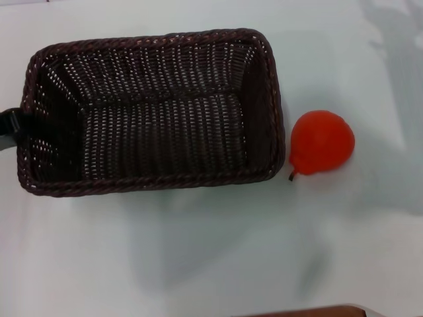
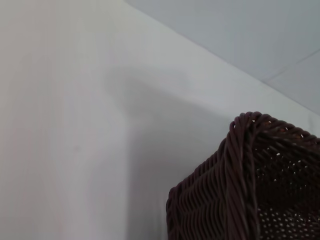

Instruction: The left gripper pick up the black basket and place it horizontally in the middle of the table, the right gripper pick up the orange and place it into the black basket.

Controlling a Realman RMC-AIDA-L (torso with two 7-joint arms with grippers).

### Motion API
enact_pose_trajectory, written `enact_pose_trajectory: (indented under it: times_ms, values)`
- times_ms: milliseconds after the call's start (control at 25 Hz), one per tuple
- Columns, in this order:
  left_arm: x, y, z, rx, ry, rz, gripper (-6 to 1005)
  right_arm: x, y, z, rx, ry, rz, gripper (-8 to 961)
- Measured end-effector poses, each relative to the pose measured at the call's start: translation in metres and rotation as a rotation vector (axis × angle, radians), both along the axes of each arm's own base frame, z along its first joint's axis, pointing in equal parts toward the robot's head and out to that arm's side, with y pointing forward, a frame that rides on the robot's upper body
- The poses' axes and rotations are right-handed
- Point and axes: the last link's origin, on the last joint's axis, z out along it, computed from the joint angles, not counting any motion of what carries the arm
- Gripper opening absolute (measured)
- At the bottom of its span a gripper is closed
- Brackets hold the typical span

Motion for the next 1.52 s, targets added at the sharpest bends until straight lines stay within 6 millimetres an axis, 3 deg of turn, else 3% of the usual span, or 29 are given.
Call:
enact_pose_trajectory:
  times_ms: [800, 1160, 1360, 1520]
  values:
    - [-0.008, 0.001, -0.014, 0.016, -0.042, 0.049, 266, 0.001, 0.000, 0.000, -0.002, -0.005, -0.003, 941]
    - [-0.012, -0.001, -0.011, 0.016, -0.041, 0.056, 466, 0.002, -0.001, 0.000, -0.004, -0.004, -0.005, 940]
    - [-0.017, 0.001, 0.012, 0.106, -0.034, -0.008, 590, 0.000, 0.000, 0.000, -0.007, -0.013, 0.002, 940]
    - [-0.010, -0.001, 0.043, 0.260, -0.125, -0.138, 591, -0.002, 0.001, 0.000, -0.008, -0.019, 0.012, 940]
